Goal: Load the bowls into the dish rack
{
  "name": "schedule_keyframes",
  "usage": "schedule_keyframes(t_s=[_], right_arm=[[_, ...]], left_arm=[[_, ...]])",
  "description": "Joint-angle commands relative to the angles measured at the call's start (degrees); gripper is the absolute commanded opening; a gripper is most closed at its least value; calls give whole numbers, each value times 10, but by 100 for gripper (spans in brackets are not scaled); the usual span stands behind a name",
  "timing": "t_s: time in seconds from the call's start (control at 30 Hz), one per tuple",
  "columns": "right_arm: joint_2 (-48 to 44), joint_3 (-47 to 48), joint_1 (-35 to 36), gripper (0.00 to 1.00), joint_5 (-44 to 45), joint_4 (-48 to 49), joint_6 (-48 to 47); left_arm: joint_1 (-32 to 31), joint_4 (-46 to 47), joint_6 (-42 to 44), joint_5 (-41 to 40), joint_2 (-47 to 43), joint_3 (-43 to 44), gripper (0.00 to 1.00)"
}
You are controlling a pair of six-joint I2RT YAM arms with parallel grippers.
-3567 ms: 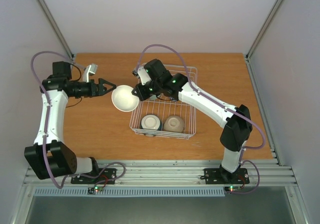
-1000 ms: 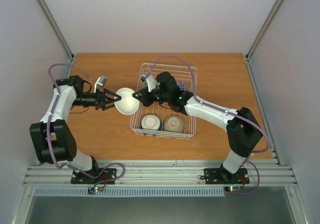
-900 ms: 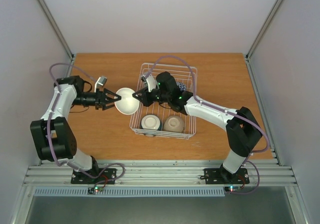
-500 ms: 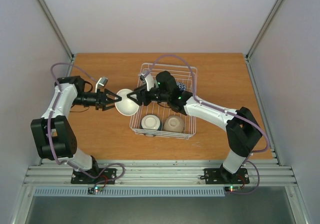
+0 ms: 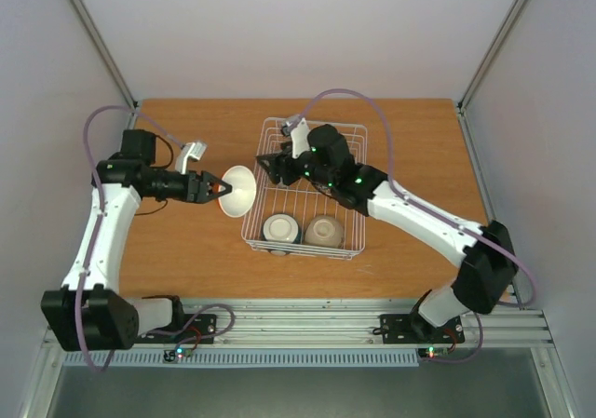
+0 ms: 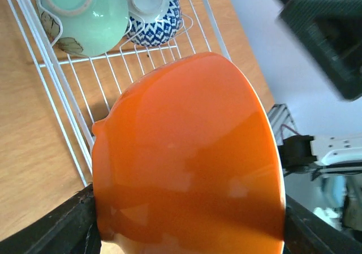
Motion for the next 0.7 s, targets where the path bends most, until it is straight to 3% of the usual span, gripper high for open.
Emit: schedule_keyframes(t_s=[0.0, 0.2, 0.43, 0.67], right_arm=[[-74, 8, 2, 77, 115, -50, -39], [-131, 19, 2, 79, 184, -129, -40], [-193, -9, 2, 79, 213, -159, -35], [-244, -43, 2, 79, 224, -171, -25]], left_arm=[[-61, 93, -64, -106, -36, 14, 0], [-156, 123, -65, -247, -24, 36, 1], [-324, 173, -25, -524, 0, 44, 0], [-416, 275, 42, -743, 45, 41, 1]])
